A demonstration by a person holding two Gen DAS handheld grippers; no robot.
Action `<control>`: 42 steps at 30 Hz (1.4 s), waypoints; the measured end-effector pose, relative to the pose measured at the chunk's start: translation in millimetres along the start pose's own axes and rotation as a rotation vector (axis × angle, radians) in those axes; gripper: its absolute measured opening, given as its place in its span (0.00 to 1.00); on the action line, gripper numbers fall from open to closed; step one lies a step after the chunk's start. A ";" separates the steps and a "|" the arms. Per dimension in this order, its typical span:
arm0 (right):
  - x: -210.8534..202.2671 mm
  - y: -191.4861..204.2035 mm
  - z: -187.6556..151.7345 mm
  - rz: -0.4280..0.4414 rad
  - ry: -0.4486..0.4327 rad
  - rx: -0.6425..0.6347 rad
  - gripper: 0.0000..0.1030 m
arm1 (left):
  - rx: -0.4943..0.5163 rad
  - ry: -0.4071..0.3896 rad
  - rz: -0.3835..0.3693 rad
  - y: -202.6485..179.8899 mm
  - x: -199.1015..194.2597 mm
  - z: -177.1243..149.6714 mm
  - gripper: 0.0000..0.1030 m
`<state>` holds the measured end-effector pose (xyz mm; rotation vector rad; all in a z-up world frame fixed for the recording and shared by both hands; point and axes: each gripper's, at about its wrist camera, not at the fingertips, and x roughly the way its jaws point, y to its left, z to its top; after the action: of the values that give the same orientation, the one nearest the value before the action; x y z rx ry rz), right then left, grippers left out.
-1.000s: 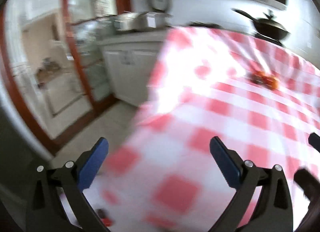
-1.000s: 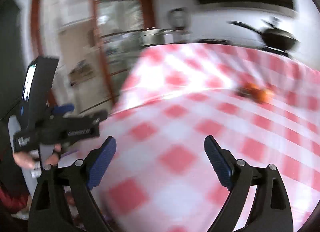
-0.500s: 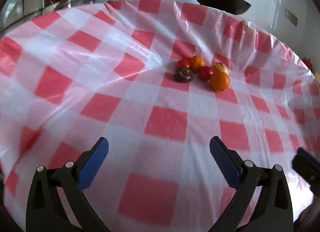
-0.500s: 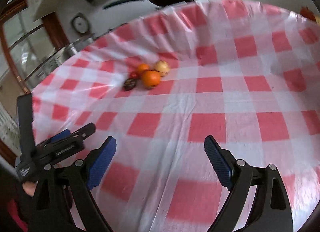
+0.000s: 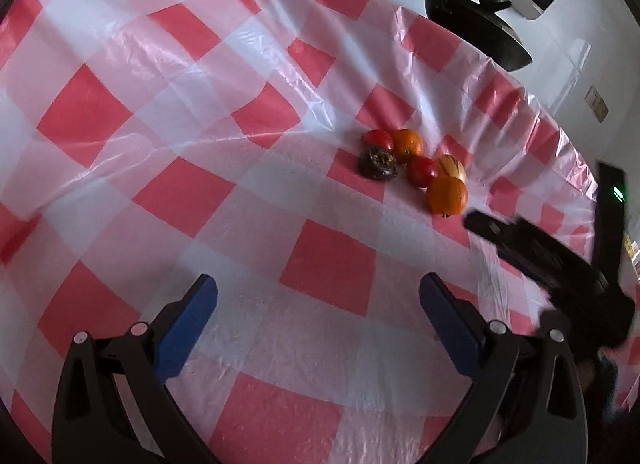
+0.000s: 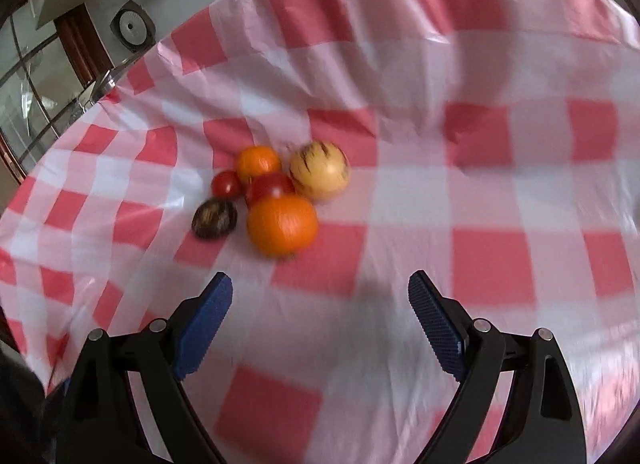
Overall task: Organize fruits
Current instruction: 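Grasp another orange with the right tool, then grasp the last dark brown fruit with the left tool while the right tool holds the orange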
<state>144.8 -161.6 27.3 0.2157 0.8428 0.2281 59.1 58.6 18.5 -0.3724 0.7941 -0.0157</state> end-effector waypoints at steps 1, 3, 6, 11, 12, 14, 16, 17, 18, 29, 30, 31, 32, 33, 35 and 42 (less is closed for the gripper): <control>5.5 1.0 5.1 -0.002 0.001 -0.005 0.84 | -0.002 0.001 0.003 -0.1 0.8 -0.1 0.98; 17.5 3.6 15.5 0.005 0.012 -0.012 0.84 | 0.001 0.009 0.005 -1.0 2.7 0.2 0.98; 32.0 8.8 25.2 0.017 0.036 -0.028 0.84 | 0.007 0.016 0.011 -2.3 3.7 0.5 0.98; 40.9 14.7 30.5 0.019 0.053 -0.047 0.84 | 0.013 0.030 0.030 -3.4 6.3 1.2 0.98; 41.8 15.3 30.7 0.018 0.056 -0.049 0.84 | 0.016 0.032 0.033 -3.8 6.8 1.3 0.98; 43.5 16.7 30.9 0.014 0.065 -0.056 0.84 | 0.021 0.034 0.040 -4.5 7.1 1.6 0.98; 45.3 17.8 31.4 0.011 0.075 -0.061 0.84 | 0.024 0.036 0.043 -5.1 7.1 1.9 0.98; 47.2 20.1 32.7 0.007 0.075 -0.065 0.83 | 0.025 0.037 0.045 -5.4 7.3 1.9 0.98; 47.5 20.8 32.8 0.003 0.076 -0.068 0.82 | 0.025 0.037 0.045 -5.5 7.6 2.1 0.98; 56.6 49.7 28.9 -0.090 0.077 -0.144 0.51 | 0.030 0.039 0.051 -5.4 8.0 1.7 0.98; 58.2 53.5 28.2 -0.082 0.072 -0.142 0.45 | 0.030 0.039 0.050 -5.5 8.1 1.6 0.98; 58.0 54.7 27.3 -0.081 0.065 -0.135 0.45 | 0.030 0.039 0.050 -5.5 8.0 1.6 0.98; 53.0 50.3 26.5 -0.081 0.051 -0.114 0.45 | 0.030 0.039 0.051 -5.5 7.9 1.6 0.98; 46.3 44.1 25.0 -0.069 0.027 -0.077 0.45 | 0.030 0.040 0.051 -5.5 8.1 1.8 0.98; 36.9 33.5 19.5 -0.068 0.017 -0.029 0.45 | 0.031 0.040 0.052 -5.4 8.5 1.7 0.98; -12.8 -7.3 -10.4 -0.130 -0.060 0.054 0.45 | 0.037 0.043 0.062 -6.7 10.5 1.4 0.98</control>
<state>129.5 -171.2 27.6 0.2165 0.8011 0.0762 68.3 51.2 14.3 -0.3129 0.8466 0.0192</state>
